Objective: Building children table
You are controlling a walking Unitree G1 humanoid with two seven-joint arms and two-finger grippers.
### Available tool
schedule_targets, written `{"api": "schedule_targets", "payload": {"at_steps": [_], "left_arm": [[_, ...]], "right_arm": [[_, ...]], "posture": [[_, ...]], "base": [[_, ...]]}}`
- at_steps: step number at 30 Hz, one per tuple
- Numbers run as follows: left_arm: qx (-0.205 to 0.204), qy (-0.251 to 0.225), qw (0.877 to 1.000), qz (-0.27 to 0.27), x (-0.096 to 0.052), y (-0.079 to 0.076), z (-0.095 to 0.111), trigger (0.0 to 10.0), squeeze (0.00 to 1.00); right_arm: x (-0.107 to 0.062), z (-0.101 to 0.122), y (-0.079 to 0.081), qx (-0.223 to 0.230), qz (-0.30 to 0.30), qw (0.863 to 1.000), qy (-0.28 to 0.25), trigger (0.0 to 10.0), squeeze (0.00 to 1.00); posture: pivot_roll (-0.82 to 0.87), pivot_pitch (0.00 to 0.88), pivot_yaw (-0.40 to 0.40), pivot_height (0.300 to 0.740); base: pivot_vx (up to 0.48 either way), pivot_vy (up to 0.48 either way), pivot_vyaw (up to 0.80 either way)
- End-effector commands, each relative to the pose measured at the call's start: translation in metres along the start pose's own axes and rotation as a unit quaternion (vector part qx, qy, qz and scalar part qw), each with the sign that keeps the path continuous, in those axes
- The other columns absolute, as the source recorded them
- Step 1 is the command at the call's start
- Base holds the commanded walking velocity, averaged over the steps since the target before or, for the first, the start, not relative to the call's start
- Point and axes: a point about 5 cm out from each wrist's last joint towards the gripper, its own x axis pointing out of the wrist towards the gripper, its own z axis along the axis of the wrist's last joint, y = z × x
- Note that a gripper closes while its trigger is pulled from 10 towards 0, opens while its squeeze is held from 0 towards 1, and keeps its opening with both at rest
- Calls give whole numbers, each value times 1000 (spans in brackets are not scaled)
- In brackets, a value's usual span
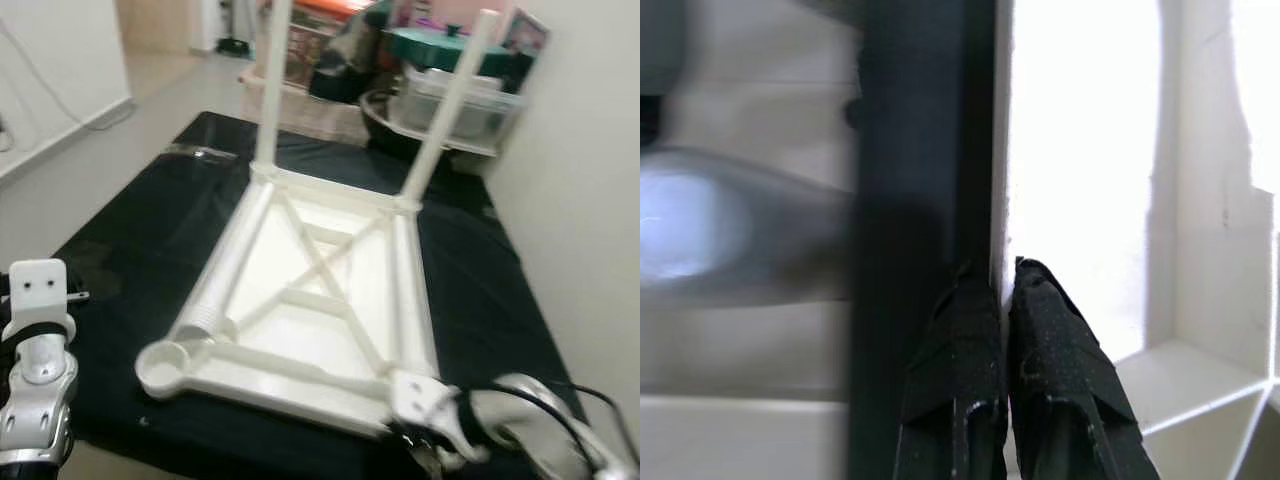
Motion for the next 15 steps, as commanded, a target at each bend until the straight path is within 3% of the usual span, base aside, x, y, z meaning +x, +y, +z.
{"api": "schedule_targets", "payload": {"at_steps": [1,4,7,9,10,11,13,15], "left_arm": [[-2,10,1000,-9,-2,-4,-3,10000,0],[-4,13,1000,-10,-2,-4,-3,10000,0],[-5,14,1000,-12,-2,-5,-4,10000,0],[-5,15,1000,-14,-2,-6,-4,10000,0],[-6,17,1000,-15,-2,-7,-5,10000,0],[-7,17,1000,-17,-2,-8,-5,10000,0],[-7,18,1000,-18,-2,-9,-5,10000,0],[-8,19,1000,-18,-3,-10,-5,10000,0]], "right_arm": [[7,6,16,-14,54,998,-14,0,0],[6,6,33,-18,70,997,-16,0,0],[6,6,32,-21,59,998,-17,0,0],[7,7,25,-28,36,999,-18,0,0],[8,9,18,-31,13,999,-22,1294,0],[9,11,10,-34,-13,999,-28,1294,0],[12,16,-6,-22,-65,997,-44,0,0],[13,19,-11,-17,-81,995,-50,0,0]], "posture": [[166,0,-161,740],[162,0,-157,740],[159,0,-156,740],[159,0,-156,740],[163,0,-155,740],[169,0,-158,740],[174,0,-160,740],[174,0,-160,740]], "base": [[0,0,0],[0,0,0],[0,0,0],[0,0,0],[0,0,0],[0,0,0],[0,0,0],[0,0,0]]}}
